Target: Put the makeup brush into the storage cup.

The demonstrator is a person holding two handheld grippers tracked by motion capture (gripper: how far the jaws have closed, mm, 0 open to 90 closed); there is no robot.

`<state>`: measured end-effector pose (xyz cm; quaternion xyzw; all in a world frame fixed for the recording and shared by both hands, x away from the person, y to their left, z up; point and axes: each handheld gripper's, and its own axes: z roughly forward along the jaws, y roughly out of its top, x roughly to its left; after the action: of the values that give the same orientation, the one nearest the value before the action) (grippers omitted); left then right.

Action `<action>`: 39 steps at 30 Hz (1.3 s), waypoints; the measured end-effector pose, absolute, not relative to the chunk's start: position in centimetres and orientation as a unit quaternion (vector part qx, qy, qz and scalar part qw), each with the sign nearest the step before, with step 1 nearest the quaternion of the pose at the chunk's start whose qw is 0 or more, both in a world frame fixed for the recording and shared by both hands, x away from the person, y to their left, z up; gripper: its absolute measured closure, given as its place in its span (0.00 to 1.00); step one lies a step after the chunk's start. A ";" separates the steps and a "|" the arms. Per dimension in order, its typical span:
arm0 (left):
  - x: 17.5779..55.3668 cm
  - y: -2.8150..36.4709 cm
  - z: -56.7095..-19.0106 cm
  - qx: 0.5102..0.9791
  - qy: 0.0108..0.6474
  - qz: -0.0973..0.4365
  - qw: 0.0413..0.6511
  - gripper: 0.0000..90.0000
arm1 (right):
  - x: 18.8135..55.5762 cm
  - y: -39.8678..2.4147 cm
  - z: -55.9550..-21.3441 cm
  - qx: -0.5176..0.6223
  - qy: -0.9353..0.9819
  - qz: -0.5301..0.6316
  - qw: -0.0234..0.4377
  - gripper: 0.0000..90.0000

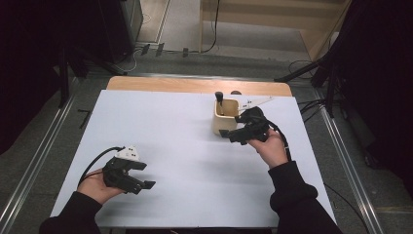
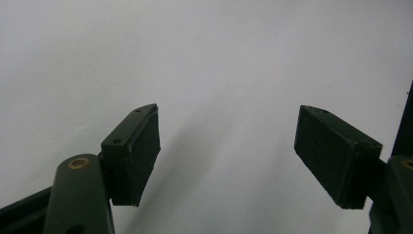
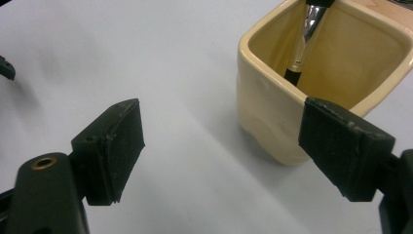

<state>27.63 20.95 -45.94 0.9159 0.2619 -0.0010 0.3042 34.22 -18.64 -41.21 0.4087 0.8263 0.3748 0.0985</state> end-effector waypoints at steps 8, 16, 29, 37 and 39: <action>27.6 21.0 -45.9 0.916 0.262 -0.001 0.305 0.28 | 33.3 -18.4 -41.7 0.395 0.834 0.375 0.088 0.21; 27.6 21.0 -46.0 0.915 0.262 0.002 0.306 0.28 | 32.3 -18.0 -42.4 0.377 0.843 0.374 0.083 0.22; 27.7 21.1 -46.0 0.916 0.262 0.002 0.305 0.28 | 30.9 -17.8 -43.6 0.355 0.852 0.378 0.065 0.22; 27.6 21.1 -46.0 0.916 0.261 0.003 0.306 0.28 | 30.2 -18.1 -44.4 0.348 0.858 0.374 0.061 0.22; 27.6 21.1 -46.0 0.916 0.260 0.003 0.306 0.28 | 29.9 -18.2 -44.6 0.347 0.858 0.375 0.057 0.22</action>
<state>27.63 21.09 -46.01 0.9157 0.2605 0.0031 0.3059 29.89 -18.19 -44.58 0.3468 0.8579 0.3749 0.0572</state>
